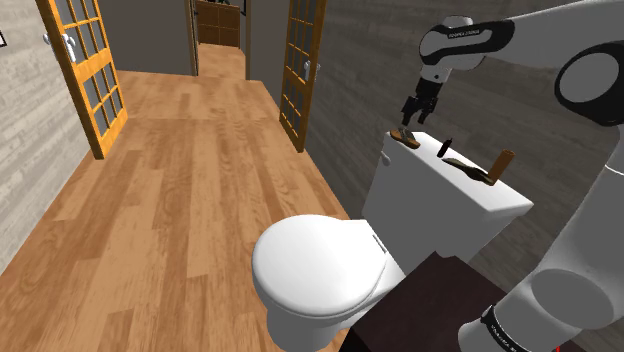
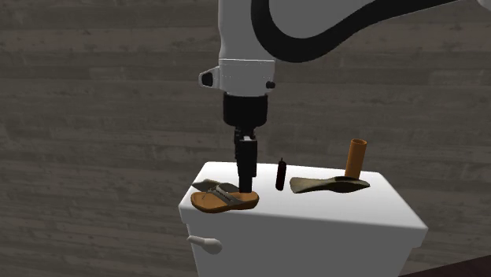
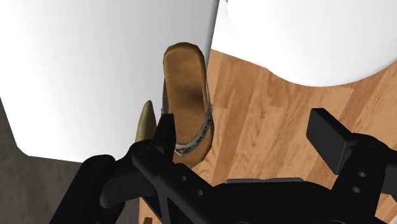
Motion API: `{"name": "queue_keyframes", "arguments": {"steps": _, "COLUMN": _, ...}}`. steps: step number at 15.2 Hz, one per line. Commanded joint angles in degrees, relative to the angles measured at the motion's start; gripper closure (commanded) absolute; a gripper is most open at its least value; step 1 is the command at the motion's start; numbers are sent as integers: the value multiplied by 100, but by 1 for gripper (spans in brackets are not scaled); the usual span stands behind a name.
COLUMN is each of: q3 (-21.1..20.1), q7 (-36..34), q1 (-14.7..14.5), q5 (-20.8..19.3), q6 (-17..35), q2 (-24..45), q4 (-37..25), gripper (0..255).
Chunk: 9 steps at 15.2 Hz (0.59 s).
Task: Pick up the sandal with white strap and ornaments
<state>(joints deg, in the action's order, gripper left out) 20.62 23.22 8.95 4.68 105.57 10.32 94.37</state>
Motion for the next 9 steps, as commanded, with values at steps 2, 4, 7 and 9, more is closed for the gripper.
{"name": "queue_keyframes", "arguments": {"steps": 2, "q3": 80, "q7": 275, "q1": 288, "q5": 305, "q6": -170, "q2": 811, "q4": -835, "gripper": 0}}
{"name": "queue_keyframes", "arguments": {"steps": 4, "q3": 75, "q7": 333, "q1": 384, "q5": 385, "q6": -170, "q2": 1047, "q4": -1030, "gripper": 0}}
{"name": "queue_keyframes", "arguments": {"steps": 7, "q3": 65, "q7": 346, "q1": 374, "q5": 396, "q6": 53, "q2": 1064, "q4": -823, "gripper": 0}}
{"name": "queue_keyframes", "arguments": {"steps": 9, "q3": 59, "q7": 357, "q1": 369, "q5": 407, "q6": 198, "q2": 1082, "q4": -694, "gripper": 0}}
